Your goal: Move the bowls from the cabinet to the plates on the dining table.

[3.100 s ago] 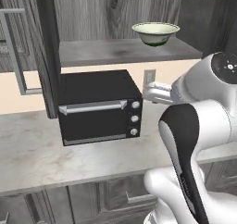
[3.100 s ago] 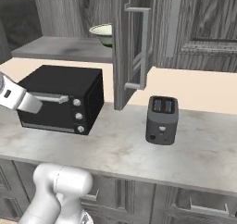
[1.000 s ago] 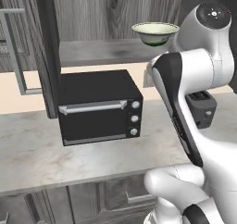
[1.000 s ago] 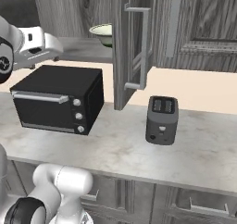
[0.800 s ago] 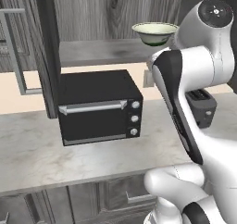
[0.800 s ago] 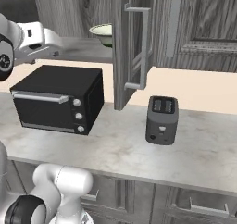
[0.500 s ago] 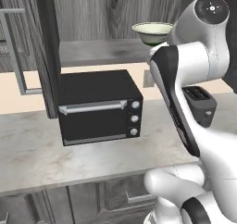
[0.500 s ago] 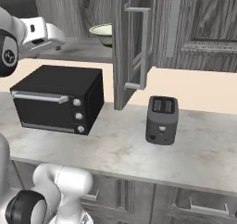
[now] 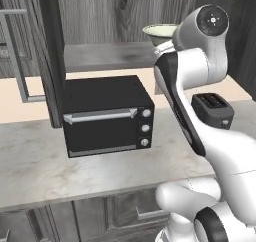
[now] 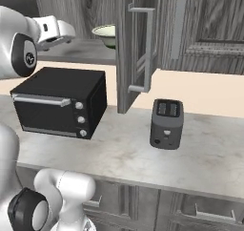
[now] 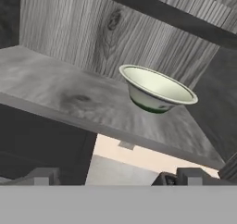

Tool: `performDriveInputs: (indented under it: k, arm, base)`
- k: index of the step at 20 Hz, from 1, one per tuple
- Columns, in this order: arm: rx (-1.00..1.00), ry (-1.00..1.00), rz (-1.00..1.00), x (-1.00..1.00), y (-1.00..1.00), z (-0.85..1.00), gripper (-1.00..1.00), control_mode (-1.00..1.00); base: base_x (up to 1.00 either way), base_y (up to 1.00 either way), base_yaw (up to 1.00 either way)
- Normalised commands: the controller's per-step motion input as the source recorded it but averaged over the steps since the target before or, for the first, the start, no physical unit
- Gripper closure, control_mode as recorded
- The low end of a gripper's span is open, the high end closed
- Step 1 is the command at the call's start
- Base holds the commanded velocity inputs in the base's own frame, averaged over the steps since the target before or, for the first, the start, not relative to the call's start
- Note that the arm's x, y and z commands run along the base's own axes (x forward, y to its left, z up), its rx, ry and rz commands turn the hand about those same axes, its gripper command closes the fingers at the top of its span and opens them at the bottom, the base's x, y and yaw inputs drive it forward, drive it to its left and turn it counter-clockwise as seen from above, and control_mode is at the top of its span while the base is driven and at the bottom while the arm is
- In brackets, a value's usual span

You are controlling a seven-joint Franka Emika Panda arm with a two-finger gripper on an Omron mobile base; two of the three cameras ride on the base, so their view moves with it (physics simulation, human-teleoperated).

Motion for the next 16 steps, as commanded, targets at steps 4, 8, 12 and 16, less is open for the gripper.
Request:
performDriveInputs:
  k: [4,8,12,16]
  arm:
    - [0.03,0.07,0.0,0.32,0.0,0.5,-1.0,-1.0]
    - [0.05,0.23,0.0,0.05,0.0,0.44,-1.0,-1.0]
    - [0.03,0.3,0.0,0.04,0.0,0.0,-1.0,-1.0]
    - [0.0,0.25,0.0,0.17,0.0,-0.42,-1.0,-1.0]
  base:
    - [0.0,0.0,0.0]
    - [0.0,0.0,0.0]
    - [0.0,0.0,0.0]
    - [0.0,0.0,0.0]
